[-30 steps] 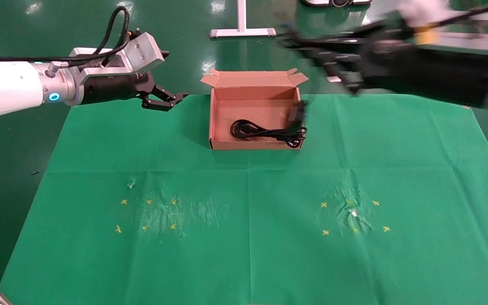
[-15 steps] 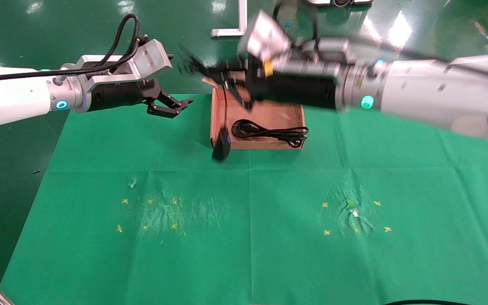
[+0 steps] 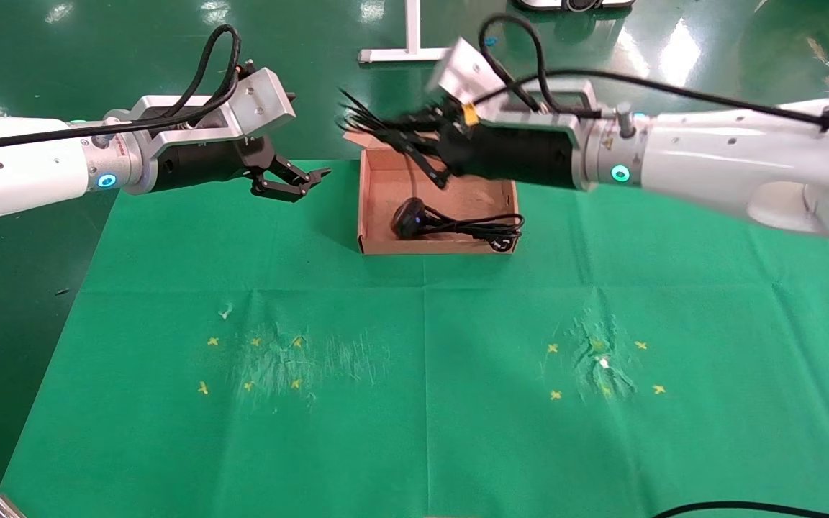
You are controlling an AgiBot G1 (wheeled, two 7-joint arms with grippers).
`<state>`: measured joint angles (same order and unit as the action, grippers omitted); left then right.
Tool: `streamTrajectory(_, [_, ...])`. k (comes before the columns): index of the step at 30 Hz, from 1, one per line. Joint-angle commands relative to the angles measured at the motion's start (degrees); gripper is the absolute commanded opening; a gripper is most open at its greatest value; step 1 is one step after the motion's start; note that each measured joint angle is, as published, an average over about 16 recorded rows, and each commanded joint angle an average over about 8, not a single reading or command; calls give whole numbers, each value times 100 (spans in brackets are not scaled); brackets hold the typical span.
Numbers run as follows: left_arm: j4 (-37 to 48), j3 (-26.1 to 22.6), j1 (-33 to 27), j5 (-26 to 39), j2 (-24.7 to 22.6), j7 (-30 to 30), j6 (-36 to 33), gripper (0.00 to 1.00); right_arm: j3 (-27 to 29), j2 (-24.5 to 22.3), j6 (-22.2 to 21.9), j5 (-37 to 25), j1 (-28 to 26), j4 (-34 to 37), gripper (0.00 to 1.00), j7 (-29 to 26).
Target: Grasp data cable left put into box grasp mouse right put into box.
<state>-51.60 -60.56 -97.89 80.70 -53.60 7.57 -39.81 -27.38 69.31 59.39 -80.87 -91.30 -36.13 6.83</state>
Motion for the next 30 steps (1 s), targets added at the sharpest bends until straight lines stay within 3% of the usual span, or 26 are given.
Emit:
streamTrajectory(1, [-40, -14, 2, 28, 13, 50, 17, 100, -27, 62, -53, -63, -62, 410, 0, 128])
streamTrajectory(2, [-53, -19, 3, 38, 17, 67, 23, 100, -22, 70, -83, -70, -79, 567, 6, 213])
streamTrajectory(9, [-120, -36, 5, 81, 39, 133, 50, 100, 5, 87, -222, -69, -116, 1248, 93, 586])
streamTrajectory(10, [-125, -37, 5, 84, 42, 135, 52, 100, 4, 87, -231, -70, -118, 1285, 100, 599])
streamTrajectory(30, [-104, -39, 6, 77, 36, 127, 49, 100, 11, 78, -196, -67, -109, 1129, 100, 542])
